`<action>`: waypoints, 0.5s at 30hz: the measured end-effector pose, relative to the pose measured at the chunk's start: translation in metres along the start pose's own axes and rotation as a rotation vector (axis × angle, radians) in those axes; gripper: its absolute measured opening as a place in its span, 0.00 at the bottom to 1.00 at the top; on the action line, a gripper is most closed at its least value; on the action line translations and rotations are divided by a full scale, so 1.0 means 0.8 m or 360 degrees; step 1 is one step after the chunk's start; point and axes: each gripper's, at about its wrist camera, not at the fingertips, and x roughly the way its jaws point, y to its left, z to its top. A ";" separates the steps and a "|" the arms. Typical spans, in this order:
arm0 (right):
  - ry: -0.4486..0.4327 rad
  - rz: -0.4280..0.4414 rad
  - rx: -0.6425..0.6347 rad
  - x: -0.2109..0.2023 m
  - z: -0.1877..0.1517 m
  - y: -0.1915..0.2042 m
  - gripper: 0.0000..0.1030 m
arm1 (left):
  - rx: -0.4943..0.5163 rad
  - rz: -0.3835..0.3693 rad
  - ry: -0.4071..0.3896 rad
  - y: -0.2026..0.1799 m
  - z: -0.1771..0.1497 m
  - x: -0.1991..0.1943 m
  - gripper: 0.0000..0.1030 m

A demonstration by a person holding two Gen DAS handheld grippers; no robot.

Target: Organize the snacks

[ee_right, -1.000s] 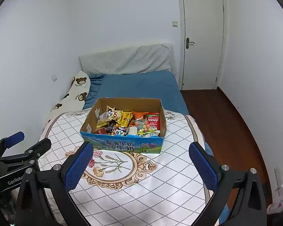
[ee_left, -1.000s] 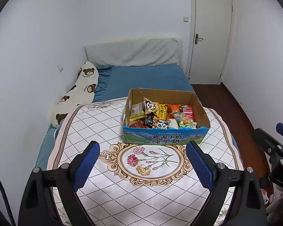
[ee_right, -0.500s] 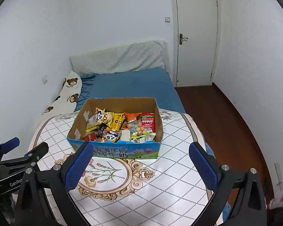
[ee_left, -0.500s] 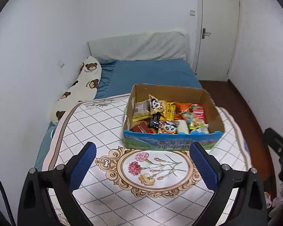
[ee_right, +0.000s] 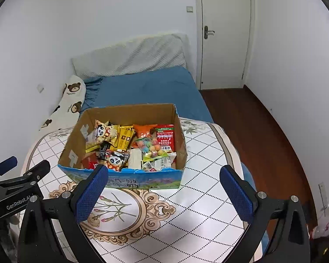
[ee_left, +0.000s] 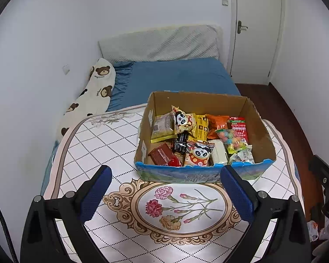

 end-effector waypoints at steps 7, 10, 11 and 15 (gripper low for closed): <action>0.0041 -0.0004 -0.0007 0.019 0.000 -0.003 1.00 | 0.0013 -0.0017 0.0045 -0.010 0.000 0.017 0.99; 0.0054 -0.0002 -0.0009 0.023 -0.001 -0.003 1.00 | 0.0009 -0.0013 0.0043 -0.011 0.000 0.018 0.99; 0.0058 0.0004 -0.0008 0.025 -0.002 -0.004 1.00 | 0.0007 -0.0011 0.0041 -0.011 0.000 0.018 0.99; 0.0055 0.0007 -0.0014 0.025 0.000 -0.003 1.00 | -0.0006 -0.0008 0.0038 -0.010 0.000 0.019 0.99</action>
